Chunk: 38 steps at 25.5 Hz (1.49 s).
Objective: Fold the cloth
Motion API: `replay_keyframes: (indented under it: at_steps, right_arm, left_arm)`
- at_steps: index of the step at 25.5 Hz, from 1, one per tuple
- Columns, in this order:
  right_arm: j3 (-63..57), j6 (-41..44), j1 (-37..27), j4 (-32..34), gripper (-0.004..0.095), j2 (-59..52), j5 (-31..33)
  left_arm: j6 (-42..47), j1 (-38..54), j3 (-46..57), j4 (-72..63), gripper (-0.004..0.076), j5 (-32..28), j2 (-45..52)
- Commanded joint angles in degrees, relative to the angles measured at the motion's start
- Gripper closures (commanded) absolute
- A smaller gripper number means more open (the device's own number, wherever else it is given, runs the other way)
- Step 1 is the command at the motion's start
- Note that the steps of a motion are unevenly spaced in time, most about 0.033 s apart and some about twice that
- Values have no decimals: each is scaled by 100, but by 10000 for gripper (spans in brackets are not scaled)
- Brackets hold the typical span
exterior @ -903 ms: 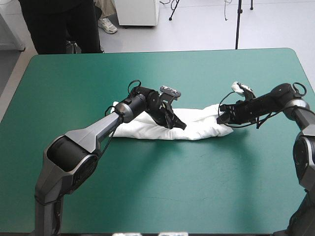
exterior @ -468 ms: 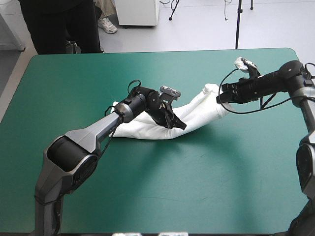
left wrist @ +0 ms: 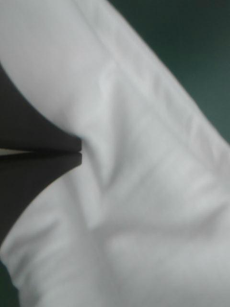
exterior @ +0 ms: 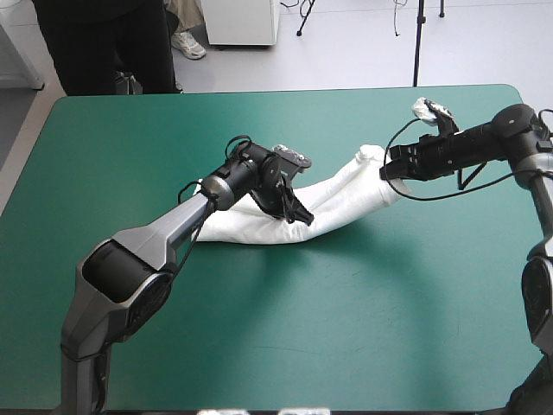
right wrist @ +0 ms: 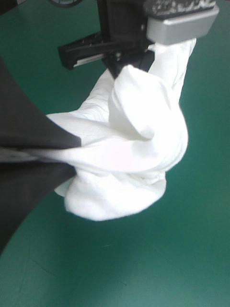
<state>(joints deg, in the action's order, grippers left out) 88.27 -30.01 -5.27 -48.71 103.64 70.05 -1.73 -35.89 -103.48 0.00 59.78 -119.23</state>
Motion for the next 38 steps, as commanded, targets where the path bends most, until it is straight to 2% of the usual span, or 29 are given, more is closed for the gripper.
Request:
replay_keyframes:
  at_steps: [1, 5, 9, 13, 19, 26, 28, 29, 30, 31, 32, 33, 34, 36, 38]
  right_arm:
    - [224, 115, -15, -457, 924, -383, 165]
    - [412, 265, 264, -455, 924, -383, 165]
    - [691, 452, 897, -455, 925, -383, 70]
    - [844, 693, 1569, -444, 925, -364, -496]
    - [1063, 885, 2365, -432, 925, -53, -1109]
    - [2024, 927, 3001, -1140, 918, 914, -1169]
    - [2594, 855, 3268, -1221, 851, 1387, -808]
    - [3025, 844, 3431, -1244, 735, 1665, -490]
    - [3169, 844, 3487, -1250, 675, 1763, -384]
    - [3467, 844, 3594, -1260, 507, 1941, -194]
    - [3561, 844, 3621, -1260, 427, 1991, -118]
    - [3749, 844, 3622, -1306, 295, 2038, 43]
    - [3821, 844, 3622, -1268, 249, 2038, 97]
    - [4048, 841, 3534, -1253, 260, 2026, 136]
    - [4191, 1129, 3373, -896, 284, 1963, 145]
  left_arm:
    - [344, 0, -677, 820, 733, 515, 759]
    - [362, 0, -1002, 1014, 733, 756, 1396]
    - [362, 0, -1013, 1063, 733, 1023, 2021]
    - [362, 0, -1013, 1174, 733, 1367, 2484]
    - [362, 0, -1013, 1242, 733, 1399, 2964]
    - [362, 0, -1002, 1252, 733, 1399, 3146]
    - [362, 0, -1002, 1252, 733, 1399, 3169]
    - [362, 0, -1002, 1266, 733, 1399, 3178]
    - [362, 0, -1002, 1266, 733, 1399, 3178]
    - [362, 0, -1002, 1279, 733, 1399, 3178]
    - [362, 0, -1002, 1291, 733, 1399, 3178]
    - [362, 0, -1002, 1291, 733, 1399, 3178]
    - [362, 0, -1002, 1302, 733, 1399, 3178]
    - [362, 0, -1002, 1337, 733, 1399, 3204]
    - [336, 0, -1002, 1337, 733, 1399, 3304]
